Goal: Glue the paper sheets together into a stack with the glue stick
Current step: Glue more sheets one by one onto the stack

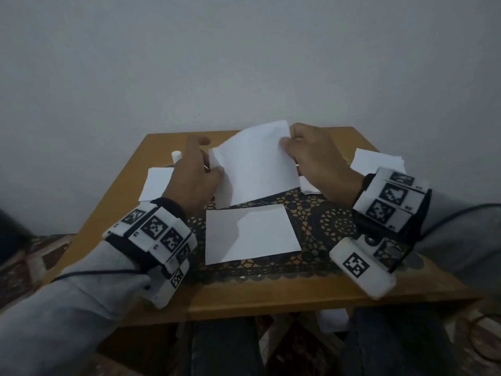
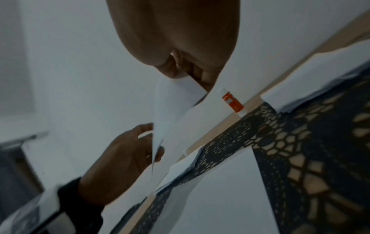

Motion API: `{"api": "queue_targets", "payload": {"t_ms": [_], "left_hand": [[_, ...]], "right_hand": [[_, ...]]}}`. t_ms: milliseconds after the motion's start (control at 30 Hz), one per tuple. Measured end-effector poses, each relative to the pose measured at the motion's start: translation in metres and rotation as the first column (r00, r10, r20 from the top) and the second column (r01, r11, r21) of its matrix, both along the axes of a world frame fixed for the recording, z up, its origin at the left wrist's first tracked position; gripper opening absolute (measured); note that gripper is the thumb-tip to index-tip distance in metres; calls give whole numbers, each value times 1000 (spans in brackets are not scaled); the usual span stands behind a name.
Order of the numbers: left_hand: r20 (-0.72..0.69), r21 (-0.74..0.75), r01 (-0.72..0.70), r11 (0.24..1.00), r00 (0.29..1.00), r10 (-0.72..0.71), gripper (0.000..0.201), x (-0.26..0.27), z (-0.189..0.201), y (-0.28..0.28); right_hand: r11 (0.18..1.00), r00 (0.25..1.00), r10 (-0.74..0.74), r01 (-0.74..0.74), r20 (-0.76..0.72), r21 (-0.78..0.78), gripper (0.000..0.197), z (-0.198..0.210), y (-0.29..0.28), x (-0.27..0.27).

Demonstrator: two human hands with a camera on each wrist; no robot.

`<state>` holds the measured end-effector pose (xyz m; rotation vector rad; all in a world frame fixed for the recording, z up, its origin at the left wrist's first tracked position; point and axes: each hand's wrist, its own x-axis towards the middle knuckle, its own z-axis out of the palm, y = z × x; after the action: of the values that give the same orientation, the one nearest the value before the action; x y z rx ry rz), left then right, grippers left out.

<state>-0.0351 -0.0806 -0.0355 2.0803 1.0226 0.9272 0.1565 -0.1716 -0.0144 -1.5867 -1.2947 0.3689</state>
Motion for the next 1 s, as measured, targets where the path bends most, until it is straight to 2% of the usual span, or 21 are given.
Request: {"api": "queue_targets", "payload": {"t_ms": [100, 200, 267, 367, 433, 500, 600, 700, 867, 1000], "left_hand": [[26, -18, -31, 999, 999, 32, 43, -2, 0, 2], [-9, -16, -45, 999, 999, 44, 25, -7, 4, 5], [-67, -73, -25, 997, 998, 20, 11, -14, 9, 9], [-291, -156, 8, 988, 955, -54, 30, -27, 13, 11], [-439, -136, 27, 990, 894, -84, 43, -34, 13, 8], [-521, -140, 52, 989, 845, -118, 47, -38, 12, 4], [-586, -211, 84, 974, 787, -195, 45, -40, 15, -1], [-633, -274, 108, 956, 727, -264, 43, -39, 18, -4], [-631, -319, 104, 942, 719, -293, 42, -38, 12, -6], [-629, -357, 110, 928, 706, -326, 40, -37, 7, -6]], "right_hand": [[984, 990, -13, -12, -139, -178, 35, -8, -3, 13], [955, 965, 23, -98, -261, -280, 23, -12, -14, 16], [929, 962, 49, -143, -269, -342, 24, -11, -19, 17], [879, 968, 124, -210, -219, -428, 27, -11, -20, 16], [843, 969, 166, -236, -182, -483, 28, -11, -21, 17], [796, 959, 198, -278, -203, -537, 26, -11, -21, 17], [724, 947, 221, -318, -231, -612, 23, -11, -19, 17], [709, 960, 233, -276, -154, -649, 23, -14, -17, 18], [693, 962, 267, -238, -64, -680, 22, -24, -15, 17], [695, 950, 301, -276, -80, -664, 24, -27, -16, 23]]}}
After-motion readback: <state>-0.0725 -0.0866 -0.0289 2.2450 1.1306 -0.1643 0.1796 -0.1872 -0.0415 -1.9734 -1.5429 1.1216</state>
